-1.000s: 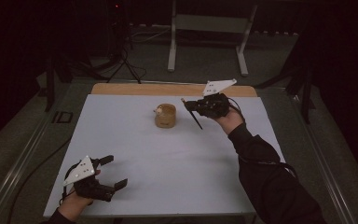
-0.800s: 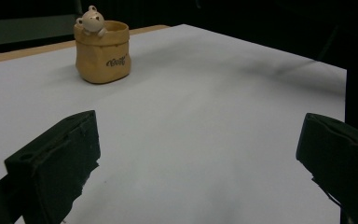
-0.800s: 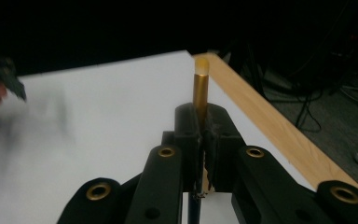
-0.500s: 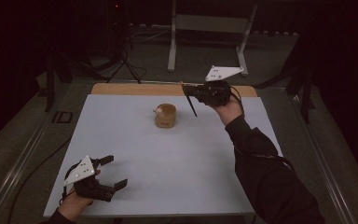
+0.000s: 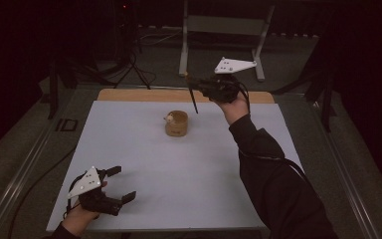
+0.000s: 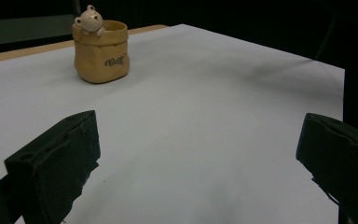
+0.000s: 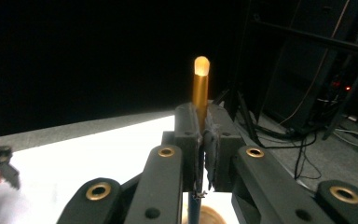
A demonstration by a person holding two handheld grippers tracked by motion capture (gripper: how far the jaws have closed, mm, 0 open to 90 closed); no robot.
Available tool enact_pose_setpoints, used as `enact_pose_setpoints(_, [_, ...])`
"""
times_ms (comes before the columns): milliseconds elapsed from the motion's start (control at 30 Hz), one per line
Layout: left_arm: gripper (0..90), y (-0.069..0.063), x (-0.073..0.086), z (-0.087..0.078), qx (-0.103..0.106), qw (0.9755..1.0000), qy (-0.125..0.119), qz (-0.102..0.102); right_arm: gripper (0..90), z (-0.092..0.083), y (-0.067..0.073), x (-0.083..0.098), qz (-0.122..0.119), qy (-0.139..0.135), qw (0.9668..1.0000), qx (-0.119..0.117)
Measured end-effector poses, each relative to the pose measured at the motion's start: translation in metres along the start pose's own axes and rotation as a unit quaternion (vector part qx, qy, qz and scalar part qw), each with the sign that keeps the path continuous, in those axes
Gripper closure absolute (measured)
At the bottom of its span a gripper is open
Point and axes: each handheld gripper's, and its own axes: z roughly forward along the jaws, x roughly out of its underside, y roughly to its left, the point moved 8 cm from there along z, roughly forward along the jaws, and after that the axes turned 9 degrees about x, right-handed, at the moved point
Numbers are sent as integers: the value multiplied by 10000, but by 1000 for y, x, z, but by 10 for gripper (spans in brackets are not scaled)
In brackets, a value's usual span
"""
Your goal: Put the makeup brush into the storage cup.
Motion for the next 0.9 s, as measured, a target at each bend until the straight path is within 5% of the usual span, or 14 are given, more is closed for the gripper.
enact_pose_setpoints(333, [6,-1,0,0,22,10000,-4,-9,845,14,-7,-13,291,-322,9989,164])
enact_pose_setpoints(633, [6,-1,0,1,35,10000,-1,5,845,24,-24,-11,798,-565,9914,870])
enact_pose_setpoints(900, [6,-1,0,0,34,10000,-16,-1,845,41,-21,-3,932,-578,9901,879])
